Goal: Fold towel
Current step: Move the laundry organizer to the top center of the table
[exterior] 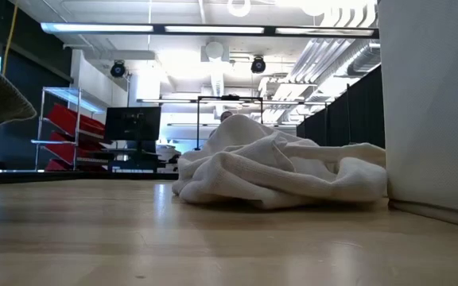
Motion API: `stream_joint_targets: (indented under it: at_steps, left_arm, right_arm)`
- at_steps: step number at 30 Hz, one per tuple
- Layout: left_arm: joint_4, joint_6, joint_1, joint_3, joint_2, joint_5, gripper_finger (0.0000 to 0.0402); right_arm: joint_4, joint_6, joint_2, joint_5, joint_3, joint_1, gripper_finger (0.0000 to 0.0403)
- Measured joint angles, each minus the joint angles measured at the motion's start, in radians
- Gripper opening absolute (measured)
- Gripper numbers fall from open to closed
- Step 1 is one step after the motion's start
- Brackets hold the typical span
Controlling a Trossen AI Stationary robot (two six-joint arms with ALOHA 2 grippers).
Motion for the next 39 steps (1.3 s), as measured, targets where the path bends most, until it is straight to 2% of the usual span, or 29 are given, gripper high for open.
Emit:
stream_joint_targets:
  at_steps: [4,7,11,17,20,26,30,34,39]
  left_arm:
    - [-0.314,0.169,0.0,0.149,0.08,0.034,0.0056]
    - [-0.409,0.302,-0.005,0.241,0.138,0.035,0.009]
    - [-0.422,0.409,-0.015,0.325,0.198,0.036,0.0129]
    - [-0.423,0.363,-0.028,0.361,0.254,0.107,0.014]
    - [-0.423,0.338,-0.035,0.379,0.281,0.143,0.0145]
    - [-0.424,0.338,-0.053,0.382,0.29,0.092,0.0143]
    - [-0.425,0.349,-0.074,0.382,0.289,0.064,0.0143]
    - [-0.425,0.363,-0.095,0.382,0.289,0.073,0.0143]
    - [-0.432,0.479,-0.122,0.382,0.289,0.113,0.0143]
  right_arm:
    - [-0.04,0.011,0.0,0.0,0.0,0.0,0.0]
    - [-0.069,0.017,0.0,0.0,0.0,0.0,0.0]
    - [-0.107,0.023,0.0,0.0,0.0,0.0,0.0]
    - [-0.112,0.003,0.0,0.0,0.0,0.0,0.0]
    - [-0.112,0.045,0.001,0.0,0.0,0.0,0.0]
    - [-0.113,0.219,0.001,-0.009,0.0,0.0,0.0]
    - [-0.113,0.266,0.001,-0.002,0.0,0.0,0.0]
    - [-0.113,0.311,0.01,0.002,0.0,0.0,0.0]
    - [-0.113,0.382,0.024,0.004,0.0,0.0,0.0]
